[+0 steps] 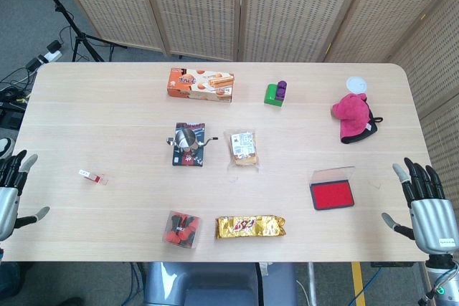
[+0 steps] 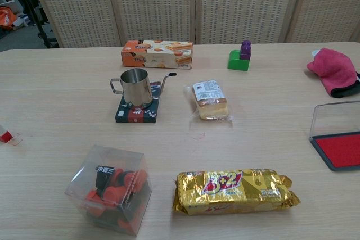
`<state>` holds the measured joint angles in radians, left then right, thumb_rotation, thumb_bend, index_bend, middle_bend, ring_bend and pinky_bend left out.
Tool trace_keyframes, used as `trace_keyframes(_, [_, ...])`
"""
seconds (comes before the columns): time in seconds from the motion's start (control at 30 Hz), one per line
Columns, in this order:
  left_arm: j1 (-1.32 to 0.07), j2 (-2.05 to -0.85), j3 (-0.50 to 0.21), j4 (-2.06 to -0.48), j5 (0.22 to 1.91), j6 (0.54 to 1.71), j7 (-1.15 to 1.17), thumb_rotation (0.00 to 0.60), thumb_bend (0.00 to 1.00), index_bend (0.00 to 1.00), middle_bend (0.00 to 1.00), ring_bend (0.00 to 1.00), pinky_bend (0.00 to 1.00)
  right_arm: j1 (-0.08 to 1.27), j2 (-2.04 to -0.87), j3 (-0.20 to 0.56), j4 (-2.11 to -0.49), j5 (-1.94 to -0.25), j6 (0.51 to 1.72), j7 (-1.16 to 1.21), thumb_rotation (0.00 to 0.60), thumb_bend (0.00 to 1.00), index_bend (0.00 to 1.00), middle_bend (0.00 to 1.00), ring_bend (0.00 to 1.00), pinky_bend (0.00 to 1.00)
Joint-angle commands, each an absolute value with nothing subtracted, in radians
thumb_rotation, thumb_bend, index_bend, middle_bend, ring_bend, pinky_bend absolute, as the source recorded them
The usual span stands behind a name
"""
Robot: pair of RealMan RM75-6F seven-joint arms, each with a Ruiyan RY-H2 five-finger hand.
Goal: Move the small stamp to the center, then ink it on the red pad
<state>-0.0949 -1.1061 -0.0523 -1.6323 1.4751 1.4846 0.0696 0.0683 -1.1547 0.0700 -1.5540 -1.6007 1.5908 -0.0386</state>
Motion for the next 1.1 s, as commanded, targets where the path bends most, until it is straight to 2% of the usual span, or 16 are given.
trace_keyframes(0.03, [-0.095, -1.106, -0.052, -1.632, 1.474, 1.484, 0.071, 0.6, 0.0, 0.0, 0.0, 0.0, 0.0, 0.07, -1.156, 0.069, -1.552, -1.599, 1.587, -0.042, 0.6, 0.0, 0.0, 0.0, 0.0, 0.0])
trace_keyframes(0.27, [-0.1, -1.096, -0.047, -1.631, 1.475, 1.468, 0.066, 0.6, 0.0, 0.0, 0.0, 0.0, 0.0, 0.071, -1.162, 0.067, -1.547, -1.595, 1.577, -0.05, 0.6, 0.0, 0.0, 0.0, 0.0, 0.0])
trace_keyframes(0.43, [-0.13, -1.078, -0.039, -1.63, 1.465, 1.393, 0.056, 0.6, 0.0, 0.0, 0.0, 0.0, 0.0, 0.069, -1.158, 0.067, -1.556, -1.592, 1.58, -0.046, 0.6, 0.0, 0.0, 0.0, 0.0, 0.0])
trace_keyframes(0.63, [-0.245, -1.059, -0.056, -1.577, 1.412, 1.167, -0.054, 0.6, 0.01, 0.0, 0.0, 0.0, 0.0, 0.066, -1.146, 0.068, -1.554, -1.588, 1.579, -0.01, 0.6, 0.0, 0.0, 0.0, 0.0, 0.0])
trace_keyframes(0.7, [-0.281, -1.059, -0.061, -1.544, 1.415, 1.111, -0.099, 0.6, 0.04, 0.07, 0.0, 0.0, 0.0, 0.068, -1.143, 0.067, -1.555, -1.588, 1.576, -0.004, 0.6, 0.0, 0.0, 0.0, 0.0, 0.0])
trace_keyframes(0.83, [-0.329, -1.065, -0.063, -1.486, 1.428, 1.042, -0.149, 0.6, 0.11, 0.31, 0.0, 0.0, 0.0, 0.07, -1.141, 0.068, -1.556, -1.583, 1.567, 0.0, 0.6, 0.0, 0.0, 0.0, 0.0, 0.0])
trace_keyframes(0.93, [-0.361, -1.08, -0.067, -1.437, 1.421, 0.996, -0.156, 0.6, 0.14, 0.38, 0.0, 0.0, 0.0, 0.07, -1.139, 0.068, -1.557, -1.578, 1.564, 0.003, 0.6, 0.0, 0.0, 0.0, 0.0, 0.0])
trace_keyframes(1.1, [-0.42, -1.124, -0.066, -1.35, 1.39, 0.89, -0.159, 0.6, 0.18, 0.41, 0.0, 0.0, 0.0, 0.071, -1.137, 0.073, -1.557, -1.562, 1.555, 0.014, 0.6, 0.0, 0.0, 0.0, 0.0, 0.0])
